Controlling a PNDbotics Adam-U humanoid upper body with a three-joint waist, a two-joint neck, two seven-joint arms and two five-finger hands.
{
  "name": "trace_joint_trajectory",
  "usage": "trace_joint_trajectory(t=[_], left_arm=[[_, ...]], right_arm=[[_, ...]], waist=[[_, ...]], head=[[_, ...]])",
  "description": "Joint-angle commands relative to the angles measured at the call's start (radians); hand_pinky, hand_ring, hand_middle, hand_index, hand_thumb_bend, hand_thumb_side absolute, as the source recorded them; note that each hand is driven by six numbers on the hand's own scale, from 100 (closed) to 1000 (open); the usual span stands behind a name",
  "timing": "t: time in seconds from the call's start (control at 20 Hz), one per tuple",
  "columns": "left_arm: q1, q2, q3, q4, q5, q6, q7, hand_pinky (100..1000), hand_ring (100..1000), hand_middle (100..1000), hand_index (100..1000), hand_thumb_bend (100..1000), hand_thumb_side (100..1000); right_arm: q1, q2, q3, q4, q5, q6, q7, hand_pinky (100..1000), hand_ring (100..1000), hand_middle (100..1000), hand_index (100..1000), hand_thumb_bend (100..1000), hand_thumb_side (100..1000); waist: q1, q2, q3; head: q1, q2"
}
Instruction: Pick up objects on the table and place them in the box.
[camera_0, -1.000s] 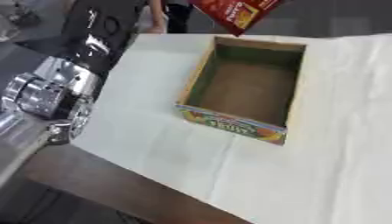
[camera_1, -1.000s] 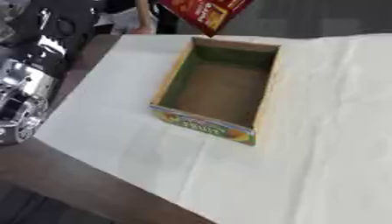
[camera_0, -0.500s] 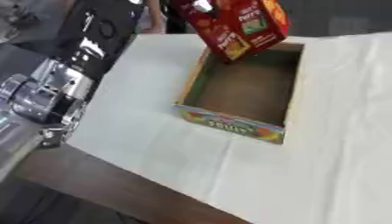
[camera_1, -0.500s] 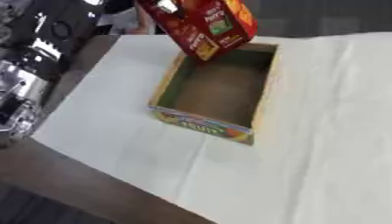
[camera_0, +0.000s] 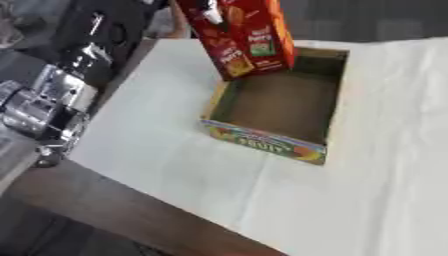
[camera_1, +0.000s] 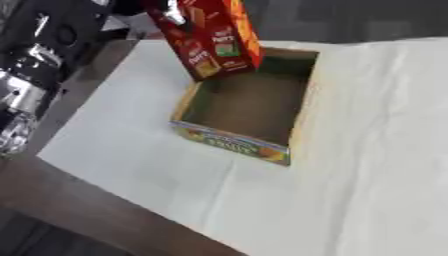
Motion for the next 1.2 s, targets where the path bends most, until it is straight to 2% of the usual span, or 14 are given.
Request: trace_joint_trajectory(t=[0.05, 0.2, 0.35, 0.4, 0.45, 0.5, 0.6, 0.75, 0.95, 1.0, 1.05, 1.1, 1.15, 1.2], left_arm=[[-0.012, 0.020, -0.002, 0.015, -0.003, -0.090, -0.081, 123, 390, 362, 420, 127, 230], [-0.005, 0.010, -0.005, 0.010, 0.023, -0.126, -0.100, 317, 505, 487, 568, 100, 599], [-0.001, 0.003, -0.009, 0.000, 0.061, -0.159, -0.108, 436, 592, 584, 666, 108, 820], [0.001, 0.000, -0.012, -0.002, 0.077, -0.175, -0.112, 570, 722, 728, 797, 309, 1000], [0.002, -0.001, -0.016, -0.004, 0.095, -0.194, -0.123, 734, 880, 878, 938, 554, 1000], [0.003, -0.002, -0.021, -0.004, 0.116, -0.217, -0.142, 830, 955, 957, 1000, 624, 1000], [0.003, -0.001, -0.022, -0.004, 0.156, -0.252, -0.183, 967, 1000, 1000, 1000, 678, 1000], [0.004, 0.004, -0.019, -0.007, 0.206, -0.278, -0.236, 1000, 1000, 1000, 1000, 690, 1000], [0.003, 0.013, -0.005, -0.029, 0.246, -0.280, -0.244, 1000, 1000, 1000, 1000, 647, 1000], [0.002, 0.018, 0.012, -0.049, 0.255, -0.275, -0.212, 1000, 1000, 1000, 1000, 498, 1000], [0.004, 0.024, 0.026, -0.073, 0.260, -0.268, -0.162, 1000, 1000, 1000, 1000, 482, 1000], [0.008, 0.027, 0.044, -0.101, 0.278, -0.265, -0.092, 967, 1000, 1000, 1000, 170, 1000], [0.017, 0.035, 0.050, -0.127, 0.298, -0.266, -0.014, 973, 1000, 1000, 1000, 225, 1000], [0.031, 0.038, 0.052, -0.153, 0.338, -0.276, 0.066, 926, 997, 1000, 1000, 100, 1000]], right_arm=[[-0.004, -0.022, 0.003, 0.003, 0.001, -0.009, -0.005, 396, 517, 608, 742, 100, 1000], [-0.009, -0.023, 0.003, 0.003, 0.002, -0.014, -0.008, 396, 517, 608, 742, 100, 1000], [-0.012, -0.025, 0.003, 0.003, 0.003, -0.016, -0.009, 396, 517, 608, 742, 100, 1000], [-0.013, -0.025, 0.003, 0.003, 0.004, -0.016, -0.010, 396, 517, 608, 742, 100, 1000], [-0.014, -0.026, 0.003, 0.003, 0.004, -0.015, -0.010, 396, 516, 608, 742, 100, 1000], [-0.014, -0.028, 0.002, 0.003, 0.004, -0.015, -0.010, 396, 516, 608, 742, 100, 1000], [-0.013, -0.030, 0.002, 0.003, 0.004, -0.013, -0.010, 396, 516, 608, 742, 100, 1000], [-0.012, -0.032, 0.002, 0.003, 0.004, -0.010, -0.010, 396, 516, 608, 742, 100, 1000], [-0.013, -0.031, 0.002, 0.003, 0.005, -0.011, -0.010, 396, 516, 608, 742, 100, 1000], [-0.012, -0.030, 0.002, 0.003, 0.004, -0.012, -0.010, 396, 516, 608, 742, 100, 1000], [-0.012, -0.030, 0.002, 0.003, 0.004, -0.012, -0.010, 396, 516, 608, 742, 100, 1000], [-0.012, -0.029, 0.002, 0.003, 0.004, -0.012, -0.010, 396, 516, 608, 742, 100, 1000], [-0.012, -0.029, 0.002, 0.003, 0.004, -0.012, -0.010, 396, 516, 608, 742, 100, 1000], [-0.012, -0.029, 0.002, 0.003, 0.004, -0.012, -0.009, 396, 516, 608, 742, 100, 1000]], waist=[[-0.010, -0.013, -0.002], [-0.010, -0.011, -0.008], [-0.009, -0.010, -0.011], [-0.008, -0.009, -0.014], [-0.008, -0.009, -0.015], [-0.007, -0.008, -0.016], [-0.005, -0.008, -0.016], [-0.003, -0.007, -0.015], [-0.003, -0.007, -0.015], [-0.004, -0.008, -0.014], [-0.005, -0.008, -0.013], [-0.006, -0.008, -0.012], [-0.005, -0.008, -0.012], [-0.006, -0.007, -0.012]], head=[[-0.021, 0.000], [-0.035, 0.000], [-0.047, 0.000], [-0.051, 0.000], [-0.053, 0.000], [-0.055, 0.000], [-0.056, 0.000], [-0.057, 0.000], [-0.057, 0.000], [-0.057, 0.000], [-0.057, 0.000], [-0.056, 0.000], [-0.055, 0.000], [-0.055, 0.000]])
